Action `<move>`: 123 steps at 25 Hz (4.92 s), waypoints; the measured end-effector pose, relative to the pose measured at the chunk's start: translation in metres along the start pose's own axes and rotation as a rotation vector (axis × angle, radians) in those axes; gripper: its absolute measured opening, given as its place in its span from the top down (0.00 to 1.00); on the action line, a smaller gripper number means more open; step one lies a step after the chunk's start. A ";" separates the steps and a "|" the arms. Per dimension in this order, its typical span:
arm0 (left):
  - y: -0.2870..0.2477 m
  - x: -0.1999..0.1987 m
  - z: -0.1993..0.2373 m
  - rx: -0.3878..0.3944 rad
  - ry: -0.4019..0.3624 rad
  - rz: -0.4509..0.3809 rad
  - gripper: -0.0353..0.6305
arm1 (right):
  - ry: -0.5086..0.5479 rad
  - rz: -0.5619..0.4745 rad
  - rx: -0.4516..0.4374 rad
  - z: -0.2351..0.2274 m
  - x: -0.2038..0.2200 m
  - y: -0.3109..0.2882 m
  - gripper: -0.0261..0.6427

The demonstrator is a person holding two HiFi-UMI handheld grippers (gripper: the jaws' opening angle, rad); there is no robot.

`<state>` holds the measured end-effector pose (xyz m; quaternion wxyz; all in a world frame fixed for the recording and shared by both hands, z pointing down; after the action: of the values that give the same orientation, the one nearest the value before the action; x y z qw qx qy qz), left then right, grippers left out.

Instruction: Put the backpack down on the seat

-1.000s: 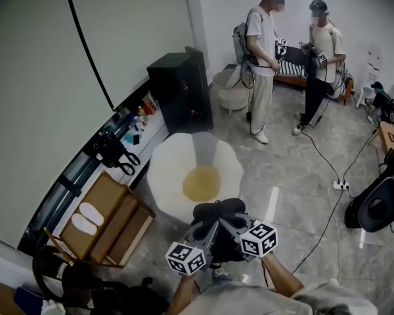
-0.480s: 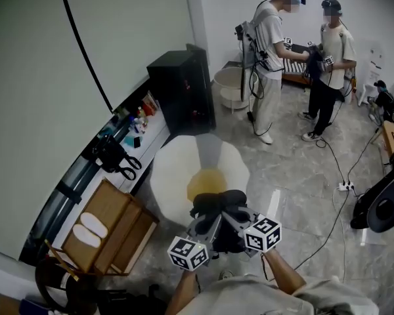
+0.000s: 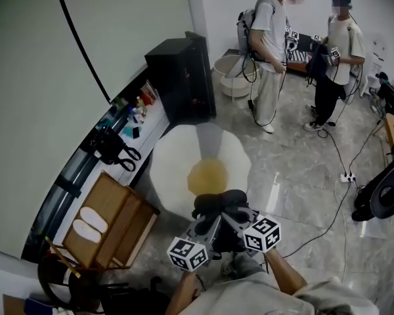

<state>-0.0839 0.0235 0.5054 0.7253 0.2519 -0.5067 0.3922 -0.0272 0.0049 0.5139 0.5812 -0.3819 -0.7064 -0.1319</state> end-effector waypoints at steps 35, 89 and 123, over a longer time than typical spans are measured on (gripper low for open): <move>-0.123 -0.050 0.154 -0.004 0.022 0.021 0.88 | 0.000 0.014 0.001 -0.137 -0.067 -0.133 0.90; -0.267 -0.120 0.345 -0.074 0.046 0.056 0.88 | -0.019 0.060 -0.060 -0.300 -0.154 -0.305 0.90; -0.204 0.056 0.346 -0.184 0.364 0.153 0.88 | -0.156 0.376 -0.127 -0.275 0.031 -0.304 0.90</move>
<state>-0.0918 -0.3382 0.6889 0.7930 0.0705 -0.4186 0.4371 -0.0402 -0.3612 0.7002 0.5139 -0.5518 -0.6559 -0.0353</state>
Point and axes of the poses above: the fingertips, and each gripper's own axes: y backward along the fingers, z to its left, x out of its underside, the point moved 3 cm from there along y, backward along the fingers, and after that the axes turned 8 degrees about x, right-handed, at the moved point
